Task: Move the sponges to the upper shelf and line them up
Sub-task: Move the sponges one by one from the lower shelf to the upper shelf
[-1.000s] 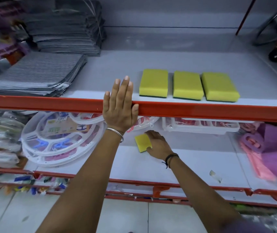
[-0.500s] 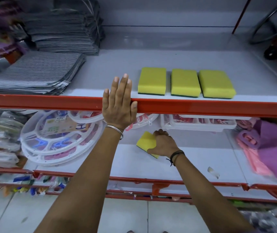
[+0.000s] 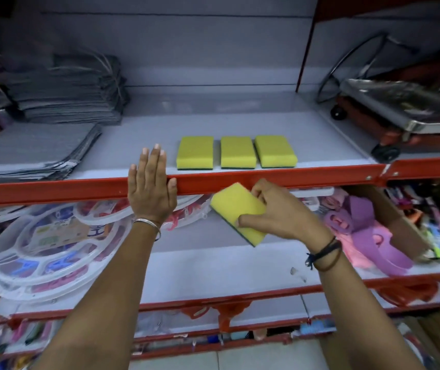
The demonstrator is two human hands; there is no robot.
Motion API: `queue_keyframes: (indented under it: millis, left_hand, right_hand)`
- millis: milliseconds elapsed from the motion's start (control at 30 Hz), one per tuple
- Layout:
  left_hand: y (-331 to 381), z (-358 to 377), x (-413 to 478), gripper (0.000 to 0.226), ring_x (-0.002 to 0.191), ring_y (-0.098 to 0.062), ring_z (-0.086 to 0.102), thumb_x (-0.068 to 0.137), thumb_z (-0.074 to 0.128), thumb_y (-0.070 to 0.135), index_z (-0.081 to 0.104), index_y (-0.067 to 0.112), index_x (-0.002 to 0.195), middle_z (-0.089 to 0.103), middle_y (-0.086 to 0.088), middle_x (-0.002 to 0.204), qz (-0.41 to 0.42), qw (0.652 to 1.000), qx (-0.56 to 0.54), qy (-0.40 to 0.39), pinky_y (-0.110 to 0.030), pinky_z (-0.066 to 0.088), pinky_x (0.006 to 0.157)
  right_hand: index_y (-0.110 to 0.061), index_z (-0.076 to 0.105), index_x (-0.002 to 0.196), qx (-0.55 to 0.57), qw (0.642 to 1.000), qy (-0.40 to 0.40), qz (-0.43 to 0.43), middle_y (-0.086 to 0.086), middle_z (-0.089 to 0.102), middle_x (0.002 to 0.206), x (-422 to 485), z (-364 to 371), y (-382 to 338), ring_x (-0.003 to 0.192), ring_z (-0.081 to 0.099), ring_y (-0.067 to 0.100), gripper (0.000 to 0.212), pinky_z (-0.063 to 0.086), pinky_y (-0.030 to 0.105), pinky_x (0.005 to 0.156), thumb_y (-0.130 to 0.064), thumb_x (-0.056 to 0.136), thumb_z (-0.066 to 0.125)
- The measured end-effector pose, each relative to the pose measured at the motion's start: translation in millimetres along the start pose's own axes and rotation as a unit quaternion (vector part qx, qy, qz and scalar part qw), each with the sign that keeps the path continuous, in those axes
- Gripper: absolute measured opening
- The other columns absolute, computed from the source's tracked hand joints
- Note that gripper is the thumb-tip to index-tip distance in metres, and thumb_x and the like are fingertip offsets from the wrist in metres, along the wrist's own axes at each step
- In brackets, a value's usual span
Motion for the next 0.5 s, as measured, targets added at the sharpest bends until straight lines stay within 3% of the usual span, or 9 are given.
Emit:
queue_keyframes:
  millis: [100,200,300,400,500]
  left_hand:
    - [0,-2,0,0.054,0.146,-0.011,0.005,0.094,0.024,0.035,0.035,0.010,0.141,0.044,-0.008,0.144,-0.006,1.000,-0.002,-0.011,-0.031,0.003,0.119]
    - [-1,-3,0,0.054,0.146,-0.011,0.004,0.095,0.024,0.035,0.035,0.009,0.141,0.043,-0.009,0.144,-0.008,1.000,-0.004,-0.018,-0.031,0.002,0.119]
    - [-1,-2,2,0.055,0.146,-0.012,0.005,0.096,0.021,0.036,0.035,0.008,0.141,0.044,-0.010,0.143,-0.008,1.000,-0.007,-0.015,-0.032,0.002,0.119]
    - [-1,-1,0,0.054,0.146,-0.013,0.006,0.096,0.021,0.036,0.036,0.008,0.140,0.044,-0.009,0.143,-0.003,1.000,-0.001,-0.007,-0.032,0.004,0.119]
    - [-1,1,-1,0.054,0.146,-0.014,0.008,0.095,0.022,0.036,0.037,0.009,0.139,0.043,-0.008,0.143,0.007,1.000,0.006,0.001,-0.033,0.006,0.119]
  right_hand:
    - [-0.015,0.046,0.095,0.016,0.996,0.090,0.017,-0.001,0.049,0.082,6,-48,3,0.078,0.048,0.023,0.051,0.042,0.040,0.067,-0.047,0.067,0.073]
    - [-0.012,0.046,0.096,0.013,0.979,0.189,0.069,0.007,0.055,0.096,24,-84,21,0.087,0.050,0.027,0.054,0.035,0.033,0.067,-0.051,0.068,0.071]
    - [-0.005,0.045,0.117,0.000,0.959,0.258,0.120,0.019,0.056,0.122,48,-109,45,0.112,0.054,0.036,0.073,0.043,0.040,0.084,-0.056,0.070,0.068]
    - [-0.008,0.039,0.132,-0.005,0.947,0.263,0.182,0.026,0.047,0.133,69,-122,73,0.125,0.045,0.042,0.079,0.040,0.045,0.100,-0.055,0.074,0.065]
    - [-0.015,0.040,0.137,-0.060,0.949,0.181,0.252,0.025,0.041,0.142,87,-113,99,0.134,0.035,0.040,0.074,0.036,0.042,0.105,-0.059,0.079,0.053]
Point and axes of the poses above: each hand's wrist, its own x-axis towards the middle knuckle, its own z-axis out of the palm, y = z × x, the point moved 5 cm from there along x, towards the middle knuckle
